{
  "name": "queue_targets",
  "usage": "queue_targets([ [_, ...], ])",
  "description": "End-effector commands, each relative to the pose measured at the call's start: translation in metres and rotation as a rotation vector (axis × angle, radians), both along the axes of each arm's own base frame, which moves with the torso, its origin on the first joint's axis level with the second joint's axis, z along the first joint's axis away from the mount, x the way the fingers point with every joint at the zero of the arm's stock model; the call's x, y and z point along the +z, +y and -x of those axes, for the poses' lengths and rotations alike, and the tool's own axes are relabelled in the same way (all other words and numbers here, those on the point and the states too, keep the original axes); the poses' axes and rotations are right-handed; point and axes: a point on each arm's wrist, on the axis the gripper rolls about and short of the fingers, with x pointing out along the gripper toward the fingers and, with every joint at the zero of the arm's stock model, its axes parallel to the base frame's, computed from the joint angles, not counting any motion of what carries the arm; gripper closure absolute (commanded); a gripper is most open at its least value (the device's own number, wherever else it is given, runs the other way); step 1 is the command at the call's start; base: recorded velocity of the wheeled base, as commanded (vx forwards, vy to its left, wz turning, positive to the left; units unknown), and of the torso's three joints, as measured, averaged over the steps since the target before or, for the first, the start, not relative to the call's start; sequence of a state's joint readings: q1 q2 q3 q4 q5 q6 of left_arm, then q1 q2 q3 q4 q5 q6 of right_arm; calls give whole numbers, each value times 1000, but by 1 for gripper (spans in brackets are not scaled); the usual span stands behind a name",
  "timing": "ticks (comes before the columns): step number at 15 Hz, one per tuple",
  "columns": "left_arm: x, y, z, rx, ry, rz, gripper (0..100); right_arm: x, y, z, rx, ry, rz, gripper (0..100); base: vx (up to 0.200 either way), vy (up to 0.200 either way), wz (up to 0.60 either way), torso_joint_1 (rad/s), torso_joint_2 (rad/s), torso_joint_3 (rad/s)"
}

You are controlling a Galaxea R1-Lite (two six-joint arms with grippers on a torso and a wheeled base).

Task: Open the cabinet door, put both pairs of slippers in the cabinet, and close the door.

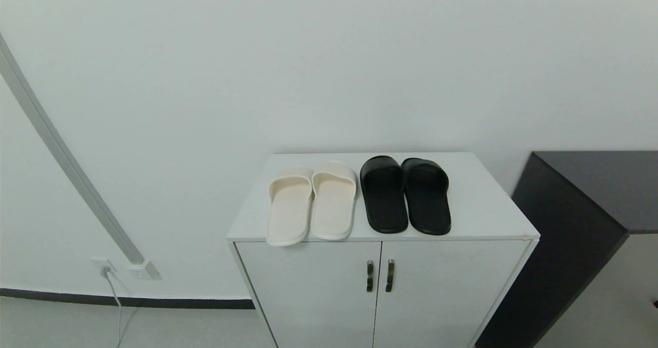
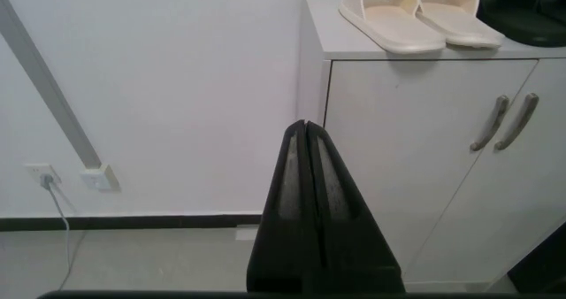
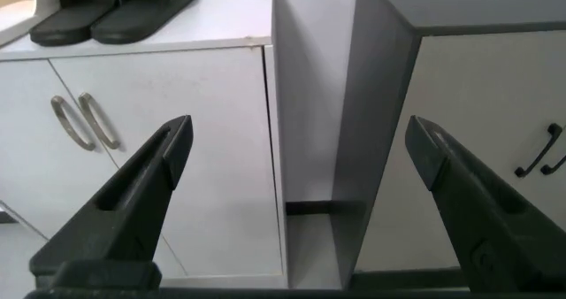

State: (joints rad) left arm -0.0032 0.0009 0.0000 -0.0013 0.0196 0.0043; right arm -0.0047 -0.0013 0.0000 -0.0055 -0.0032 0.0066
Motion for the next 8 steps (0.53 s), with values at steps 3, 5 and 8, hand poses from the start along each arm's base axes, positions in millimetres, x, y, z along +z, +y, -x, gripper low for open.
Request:
queue_targets([
  [3, 0, 0, 0, 0, 1, -5, 100, 93, -1, 15, 60, -149, -135, 0, 0, 0, 0, 0, 0, 0],
  [5, 0, 0, 0, 2, 1, -6, 100, 91, 1, 1, 163, 50, -79, 0, 0, 0, 0, 0, 0, 0],
  [8, 0, 0, 0, 0, 1, -16, 100, 94, 6, -33, 292, 235, -90, 0, 0, 0, 0, 0, 0, 0],
])
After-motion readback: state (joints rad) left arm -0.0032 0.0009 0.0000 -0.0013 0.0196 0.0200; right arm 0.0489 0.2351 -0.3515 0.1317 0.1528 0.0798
